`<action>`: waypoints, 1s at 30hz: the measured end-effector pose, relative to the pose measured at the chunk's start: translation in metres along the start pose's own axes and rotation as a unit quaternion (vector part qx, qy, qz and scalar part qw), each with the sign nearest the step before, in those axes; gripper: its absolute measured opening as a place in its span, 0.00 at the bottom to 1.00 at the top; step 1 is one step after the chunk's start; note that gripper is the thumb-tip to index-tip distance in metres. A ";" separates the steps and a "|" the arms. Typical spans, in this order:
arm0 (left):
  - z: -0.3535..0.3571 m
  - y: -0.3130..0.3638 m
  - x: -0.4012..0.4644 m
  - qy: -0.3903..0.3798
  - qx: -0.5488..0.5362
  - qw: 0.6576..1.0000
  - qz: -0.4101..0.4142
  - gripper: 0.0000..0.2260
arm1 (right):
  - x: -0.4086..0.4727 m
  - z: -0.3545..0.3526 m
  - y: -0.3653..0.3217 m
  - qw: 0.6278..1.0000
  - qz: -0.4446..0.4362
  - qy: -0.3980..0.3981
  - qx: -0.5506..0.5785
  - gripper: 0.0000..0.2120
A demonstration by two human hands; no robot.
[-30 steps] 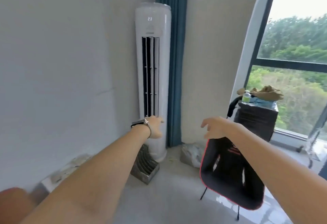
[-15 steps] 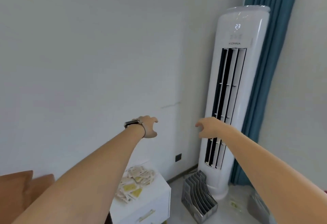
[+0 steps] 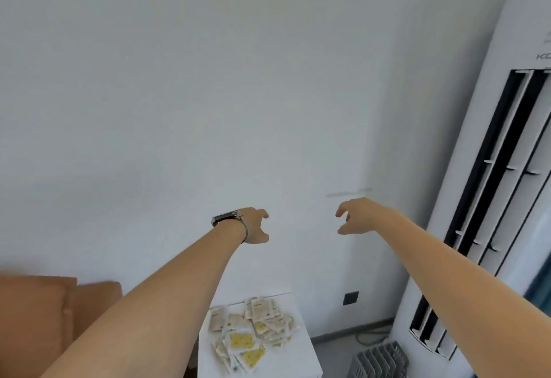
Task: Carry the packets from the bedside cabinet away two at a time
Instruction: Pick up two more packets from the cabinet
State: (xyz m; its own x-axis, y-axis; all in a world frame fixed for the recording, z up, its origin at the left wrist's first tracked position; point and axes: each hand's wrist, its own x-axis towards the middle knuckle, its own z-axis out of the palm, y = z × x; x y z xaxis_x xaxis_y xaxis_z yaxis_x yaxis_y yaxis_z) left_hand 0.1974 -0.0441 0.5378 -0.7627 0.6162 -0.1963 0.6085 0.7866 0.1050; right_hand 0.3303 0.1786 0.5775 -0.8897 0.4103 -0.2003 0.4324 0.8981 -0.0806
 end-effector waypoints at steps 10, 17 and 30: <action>0.062 -0.070 0.111 -0.098 -0.051 0.988 -0.109 0.30 | 0.174 0.055 -0.046 0.990 -0.099 -0.101 -0.011 0.23; 0.151 -0.129 0.189 -0.157 -0.076 0.977 -0.125 0.28 | 0.276 0.150 -0.079 0.979 -0.108 -0.170 0.005 0.24; 0.417 -0.149 0.256 -0.296 -0.185 0.925 -0.148 0.27 | 0.381 0.426 -0.057 0.942 -0.085 -0.322 -0.033 0.23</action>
State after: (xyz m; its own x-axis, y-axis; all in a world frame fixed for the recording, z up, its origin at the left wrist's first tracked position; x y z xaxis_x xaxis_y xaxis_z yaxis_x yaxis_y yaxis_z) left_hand 0.0031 -0.0199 0.0658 -0.5635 0.3273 -0.7585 0.1914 0.9449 0.2655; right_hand 0.0291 0.2166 0.0895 -0.6623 0.0975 -0.7429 0.2627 0.9588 -0.1083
